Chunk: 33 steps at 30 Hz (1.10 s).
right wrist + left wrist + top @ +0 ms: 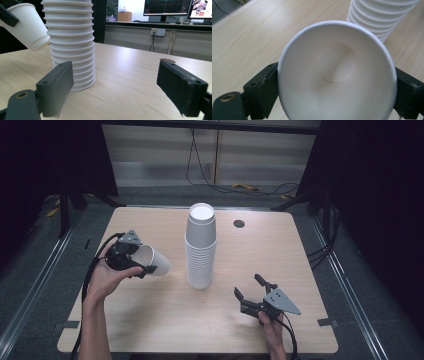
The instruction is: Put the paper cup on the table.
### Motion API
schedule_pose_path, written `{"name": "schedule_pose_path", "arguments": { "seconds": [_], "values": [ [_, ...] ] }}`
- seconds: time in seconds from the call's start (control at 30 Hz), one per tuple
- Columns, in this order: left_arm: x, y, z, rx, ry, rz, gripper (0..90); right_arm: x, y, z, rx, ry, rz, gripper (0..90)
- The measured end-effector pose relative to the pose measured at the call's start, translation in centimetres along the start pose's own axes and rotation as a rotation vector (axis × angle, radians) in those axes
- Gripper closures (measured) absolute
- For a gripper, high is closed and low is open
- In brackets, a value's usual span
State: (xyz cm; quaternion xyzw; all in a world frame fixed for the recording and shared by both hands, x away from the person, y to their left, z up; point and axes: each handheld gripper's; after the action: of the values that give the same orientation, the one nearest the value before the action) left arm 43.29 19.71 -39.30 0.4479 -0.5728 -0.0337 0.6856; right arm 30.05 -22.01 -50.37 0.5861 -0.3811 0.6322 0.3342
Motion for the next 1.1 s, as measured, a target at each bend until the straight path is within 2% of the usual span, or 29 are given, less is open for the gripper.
{"name": "schedule_pose_path", "arguments": {
  "seconds": [0.07,0.13,0.23,0.3,0.37,0.43,0.47,0.57,0.63,0.67,0.7,0.77,0.83,0.9,0.93,0.97,1.03,1.07,1.1],
  "values": [
    [0.2,-0.7,0.1,0.014,-0.013,-0.035,10.1,0.0,0.0,0.0,-0.001,0.0,0.001,14.0],
    [0.3,-1.2,-0.1,-0.007,-0.03,-0.061,10.1,0.0,0.0,0.0,-0.005,-0.003,-0.002,14.2],
    [0.3,-2.1,-0.3,0.012,-0.032,-0.097,10.1,0.0,0.0,0.0,-0.004,-0.004,-0.002,14.3],
    [0.4,-2.3,-0.5,0.002,-0.031,-0.111,10.1,0.0,0.0,0.0,-0.003,-0.005,-0.004,14.4],
    [0.5,-2.5,-0.5,0.012,-0.025,-0.126,9.9,0.0,0.0,0.0,-0.002,-0.002,-0.001,14.4],
    [0.9,-2.7,-0.5,0.022,-0.038,-0.19,9.3,0.0,0.0,0.0,-0.005,-0.002,-0.001,14.4],
    [1.0,-2.9,-0.4,0.023,-0.039,-0.201,9.3,0.0,0.0,0.0,0.0,0.002,0.002,14.4],
    [1.2,-3.5,-0.6,0.001,-0.046,-0.241,9.1,0.0,0.0,0.0,-0.003,-0.001,0.0,14.3],
    [1.0,-4.0,-0.4,0.003,-0.028,-0.241,9.0,0.0,0.0,0.0,-0.001,0.001,0.002,14.3],
    [1.0,-4.2,-0.5,0.0,-0.047,-0.261,8.9,0.0,0.0,0.0,0.001,0.002,0.001,14.3],
    [1.0,-4.3,-0.4,0.012,-0.044,-0.255,8.8,0.0,0.0,0.0,0.001,0.001,0.0,14.3],
    [1.0,-4.5,-0.5,0.014,-0.052,-0.273,8.5,0.0,0.1,0.0,0.005,-0.006,-0.004,14.4],
    [0.8,-4.8,-0.5,0.017,-0.042,-0.265,7.8,0.0,0.1,0.0,0.006,-0.006,-0.003,14.4],
    [0.8,-4.9,-0.5,0.022,-0.05,-0.252,7.4,0.0,0.1,0.0,0.004,-0.004,-0.003,14.4],
    [0.7,-5.1,-0.2,0.026,-0.038,-0.232,7.2,0.0,0.1,0.0,0.004,-0.005,-0.003,14.4],
    [0.8,-5.1,-0.3,0.022,-0.057,-0.233,7.0,0.0,0.1,0.0,0.006,-0.005,-0.003,14.4],
    [0.7,-5.4,-0.3,0.021,-0.05,-0.21,6.5,0.0,0.1,0.0,0.006,-0.006,-0.004,14.3],
    [0.6,-5.6,-0.4,0.012,-0.034,-0.191,6.3,0.0,0.1,0.0,0.005,-0.005,-0.005,14.4],
    [0.6,-5.6,-0.5,0.008,-0.042,-0.191,6.1,0.0,0.1,0.0,0.005,-0.005,-0.003,14.3]
  ]
}}
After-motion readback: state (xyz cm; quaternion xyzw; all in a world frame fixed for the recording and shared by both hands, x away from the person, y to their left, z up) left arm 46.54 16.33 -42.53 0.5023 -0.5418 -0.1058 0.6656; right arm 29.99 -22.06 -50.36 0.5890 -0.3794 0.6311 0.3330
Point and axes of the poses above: each handheld gripper's, and its own axes: y roughly backward along the jaws, x roughly out of its top, z roughly to its right, and after that the axes turned 9 degrees about z, right-handed
